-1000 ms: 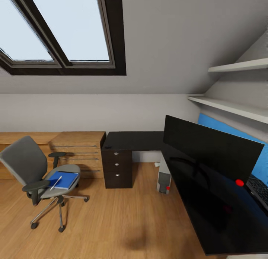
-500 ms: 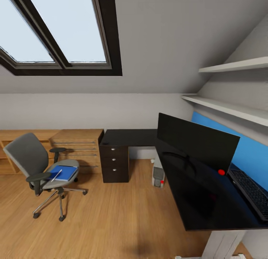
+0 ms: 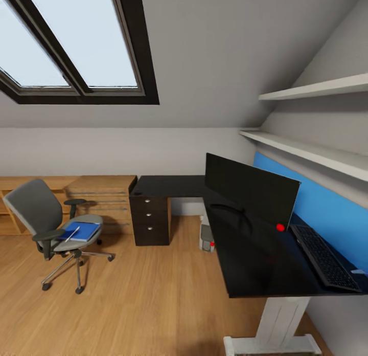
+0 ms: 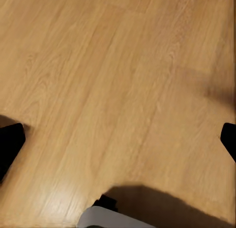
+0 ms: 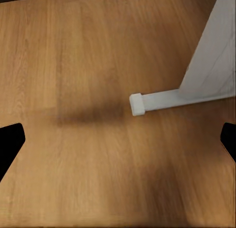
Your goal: In the bedroom, organize the workspace by keeping the computer under the desk, ensuring the monitor is on the desk, placing the keyboard on the desk next to the monitor, placing the mouse on the desk next to the keyboard, moving the folder from the swivel chair onto the desk next to the mouse, stacking the notebook on top of the folder with the pen on top of the notebook, and positioning the swivel chair next to the desk.
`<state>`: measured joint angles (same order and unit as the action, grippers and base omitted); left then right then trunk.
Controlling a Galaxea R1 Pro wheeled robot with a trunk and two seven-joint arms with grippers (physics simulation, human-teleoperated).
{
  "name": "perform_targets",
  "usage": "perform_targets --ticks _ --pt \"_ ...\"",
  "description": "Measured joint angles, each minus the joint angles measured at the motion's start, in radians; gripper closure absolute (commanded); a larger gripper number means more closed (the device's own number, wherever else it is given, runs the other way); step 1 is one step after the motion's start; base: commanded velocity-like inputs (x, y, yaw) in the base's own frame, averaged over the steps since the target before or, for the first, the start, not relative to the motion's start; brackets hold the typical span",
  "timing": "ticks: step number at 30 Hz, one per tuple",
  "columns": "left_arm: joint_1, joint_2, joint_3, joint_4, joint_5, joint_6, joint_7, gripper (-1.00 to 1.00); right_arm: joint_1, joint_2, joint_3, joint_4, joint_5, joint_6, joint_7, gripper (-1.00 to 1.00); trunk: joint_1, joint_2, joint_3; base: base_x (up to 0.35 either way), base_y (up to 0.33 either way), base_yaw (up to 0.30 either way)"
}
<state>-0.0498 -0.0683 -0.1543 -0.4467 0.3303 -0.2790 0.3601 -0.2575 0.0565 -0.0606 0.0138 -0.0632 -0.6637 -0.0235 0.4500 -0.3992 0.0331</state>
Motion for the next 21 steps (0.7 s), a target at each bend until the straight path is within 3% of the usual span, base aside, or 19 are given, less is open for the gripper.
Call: perform_targets --ticks 6,13,21 --pt "0.000 0.000 0.001 0.000 0.000 0.000 0.000 -1.00 -0.001 0.003 -0.005 -0.014 -0.011 -0.001 -0.001 -1.00 0.000 0.000 0.000 -0.171 -0.301 0.000" --pt "0.000 0.000 0.002 0.000 0.001 0.000 0.001 -1.00 -0.001 0.032 -0.010 -0.134 -0.014 0.002 -0.002 -1.00 0.000 0.000 0.000 -0.159 -0.295 0.000" --pt "0.000 0.000 0.003 0.000 0.001 0.000 0.004 -1.00 -0.001 0.022 -0.012 -0.151 -0.012 -0.006 -0.001 -1.00 0.000 0.000 0.000 -0.053 -0.084 0.000"
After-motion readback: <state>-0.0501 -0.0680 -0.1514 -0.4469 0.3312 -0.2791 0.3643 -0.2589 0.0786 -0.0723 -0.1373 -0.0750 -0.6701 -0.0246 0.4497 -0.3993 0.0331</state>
